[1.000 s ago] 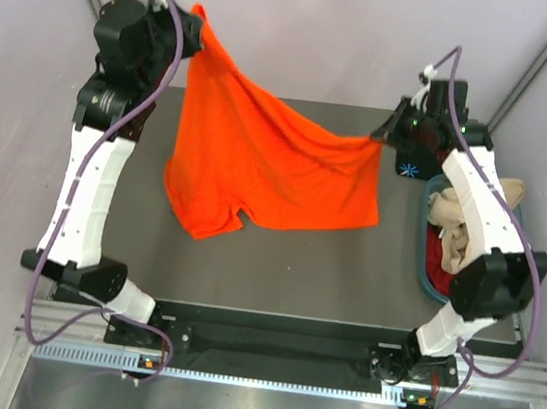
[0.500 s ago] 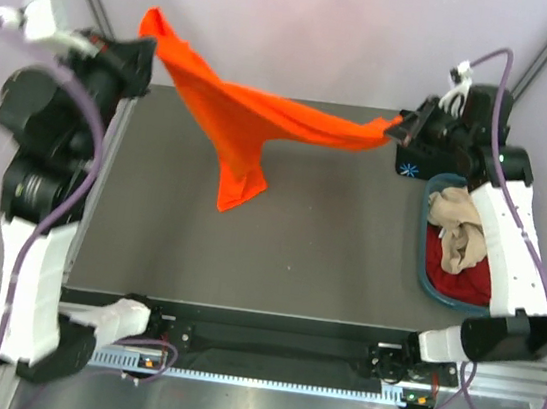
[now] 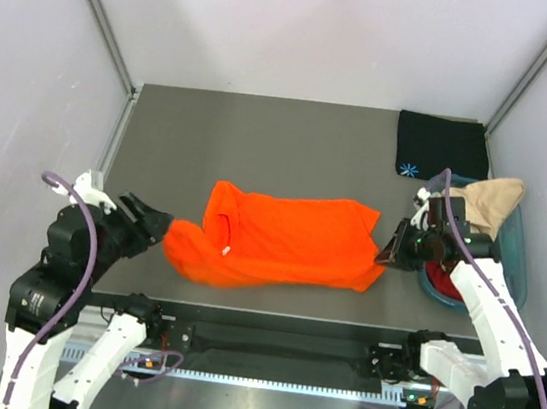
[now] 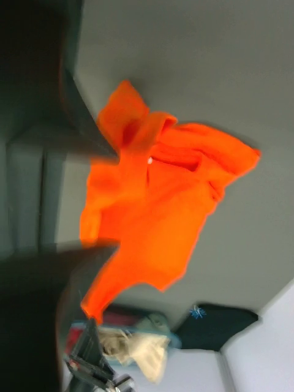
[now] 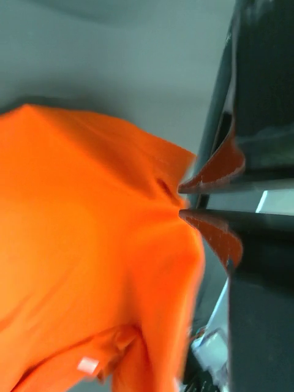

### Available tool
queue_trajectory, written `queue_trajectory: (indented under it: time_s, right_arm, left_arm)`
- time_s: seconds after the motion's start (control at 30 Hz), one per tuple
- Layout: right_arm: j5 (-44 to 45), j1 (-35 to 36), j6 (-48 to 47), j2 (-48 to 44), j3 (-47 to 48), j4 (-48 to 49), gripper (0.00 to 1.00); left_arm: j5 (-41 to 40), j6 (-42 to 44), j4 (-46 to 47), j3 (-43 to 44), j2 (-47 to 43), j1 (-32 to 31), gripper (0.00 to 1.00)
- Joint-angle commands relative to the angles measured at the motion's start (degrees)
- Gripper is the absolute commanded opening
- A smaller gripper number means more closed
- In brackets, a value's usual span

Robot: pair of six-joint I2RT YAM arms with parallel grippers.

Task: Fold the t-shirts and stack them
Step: Flatten the tshirt out

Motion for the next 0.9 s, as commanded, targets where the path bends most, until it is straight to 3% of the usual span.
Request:
queue_trajectory:
  time_s: [0.0, 0.03, 0.2, 0.3, 0.4, 0.63, 0.87]
  right_arm:
    - [0.8, -0.4, -3.2, -1.3, -0.8, -1.0, 0.18]
    - [1.1, -0.4, -3.6, -0.9, -0.5, -1.2, 0.22]
    - [3.4, -0.2, -6.0, 5.3, 5.2, 0.5, 0.39]
    - [5.0, 0.2, -6.9, 10.4, 7.9, 4.4, 0.4]
    - [7.5, 2.5, -7.7, 18.5, 10.7, 8.9, 0.41]
    - [11.9, 5.7, -9.4, 40.1, 21.6, 11.4, 0.44]
    - [13.5, 6.5, -9.9, 54.5, 37.3, 8.4, 0.46]
  left_arm:
    - [0.4, -5.0, -2.0, 0.8, -2.2, 0.2, 0.77]
    - [-0.7, -3.2, -1.4, 1.6, -2.0, 0.2, 0.99]
    - [-3.7, 4.4, 2.5, 5.3, 7.6, 0.2, 0.95]
    - [2.7, 7.2, 8.2, 1.6, 17.6, 0.2, 0.88]
    - [9.9, 8.5, 13.1, -1.9, 29.3, 0.1, 0.89]
    - [9.3, 15.1, 18.2, 0.0, 53.7, -0.5, 0.94]
    - [12.5, 14.5, 22.5, 6.3, 71.5, -1.4, 0.85]
